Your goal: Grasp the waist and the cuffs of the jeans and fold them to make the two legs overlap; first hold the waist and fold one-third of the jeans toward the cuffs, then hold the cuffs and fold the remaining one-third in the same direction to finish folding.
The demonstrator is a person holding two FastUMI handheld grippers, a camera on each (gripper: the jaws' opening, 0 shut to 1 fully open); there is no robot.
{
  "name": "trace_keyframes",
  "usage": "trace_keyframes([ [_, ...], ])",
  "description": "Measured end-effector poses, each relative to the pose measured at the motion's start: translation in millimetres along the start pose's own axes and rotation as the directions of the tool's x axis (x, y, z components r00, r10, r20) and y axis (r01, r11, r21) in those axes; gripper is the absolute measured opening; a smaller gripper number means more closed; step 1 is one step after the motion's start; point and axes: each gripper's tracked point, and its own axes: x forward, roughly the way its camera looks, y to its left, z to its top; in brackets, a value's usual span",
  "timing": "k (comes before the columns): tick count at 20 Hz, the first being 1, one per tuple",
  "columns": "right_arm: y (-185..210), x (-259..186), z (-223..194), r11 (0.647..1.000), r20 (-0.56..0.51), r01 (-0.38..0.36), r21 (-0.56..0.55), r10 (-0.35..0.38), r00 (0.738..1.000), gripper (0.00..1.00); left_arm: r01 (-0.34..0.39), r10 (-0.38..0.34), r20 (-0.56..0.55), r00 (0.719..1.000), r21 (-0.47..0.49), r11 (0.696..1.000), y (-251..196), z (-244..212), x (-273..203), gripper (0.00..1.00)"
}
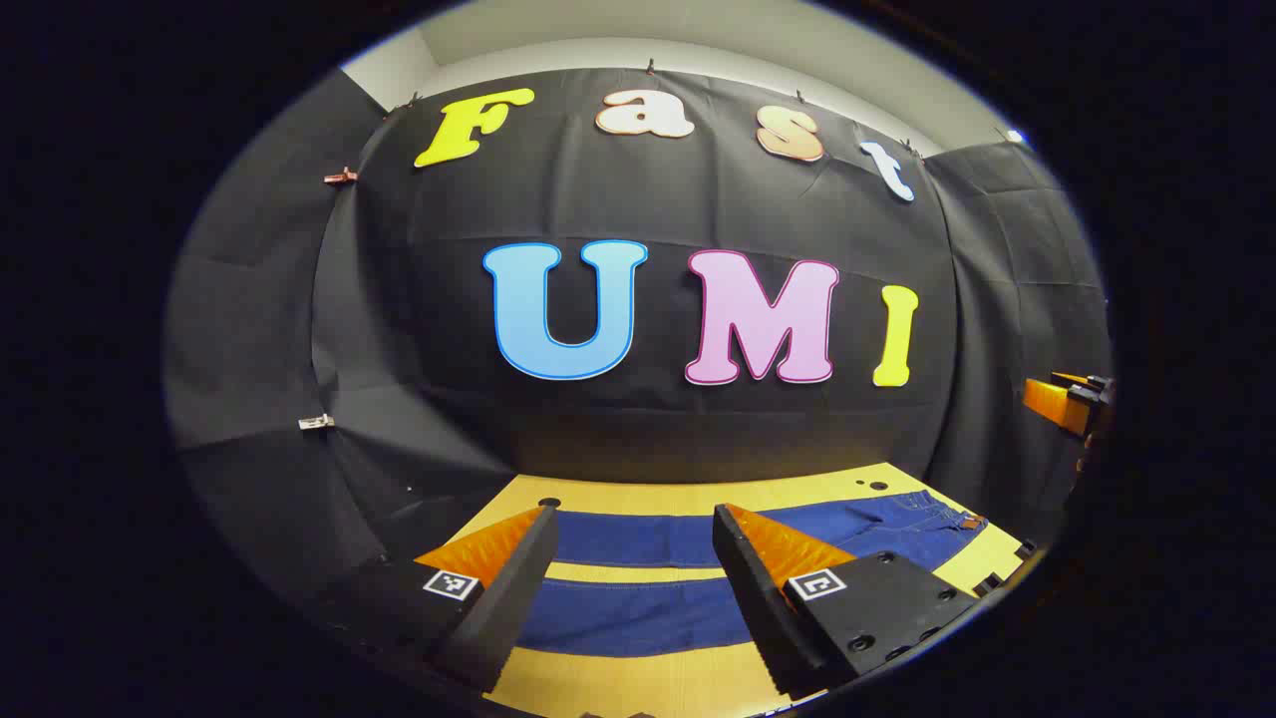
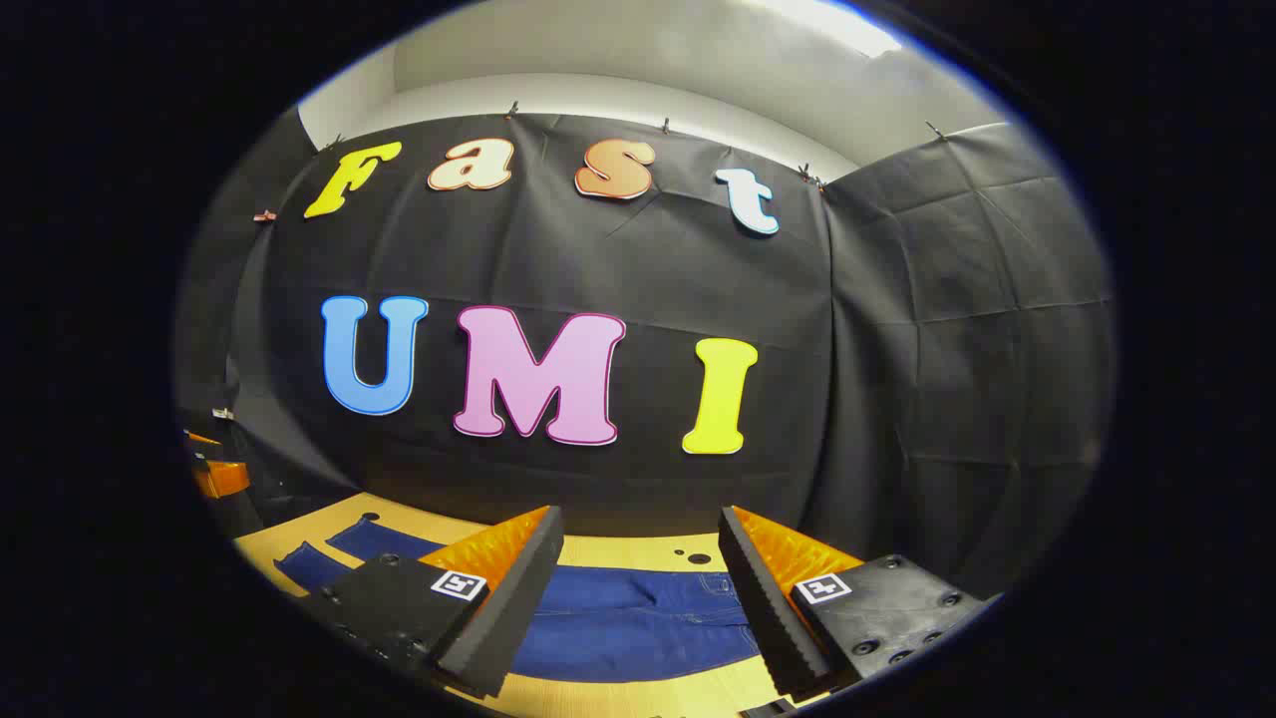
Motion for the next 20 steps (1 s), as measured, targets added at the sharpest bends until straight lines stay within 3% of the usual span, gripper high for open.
trace_keyframes([
  [11, -4.8, 7.6, -5.3, 1.0, -0.013, 0.015, -0.009, -0.016, 1.0, 0.96, -0.037, 0.039, -0.033, 0.999, 0.062, 0.997, 23.1, -15.3, 7.4, 0.96],
  [15, -6.4, 8.9, -8.4, 1.0, -0.018, 0.015, -0.014, -0.016, 1.0, 0.96, -0.058, 0.064, -0.044, 0.997, 0.123, 0.991, 41.9, -26.1, 11.2, 0.99],
  [20, -9.4, 10.5, -12.2, 1.0, -0.031, 0.013, -0.023, -0.013, 0.999, 0.96, -0.016, 0.038, -0.092, 0.995, 0.232, 0.973, 73.9, -45.8, 21.9, 0.99],
])
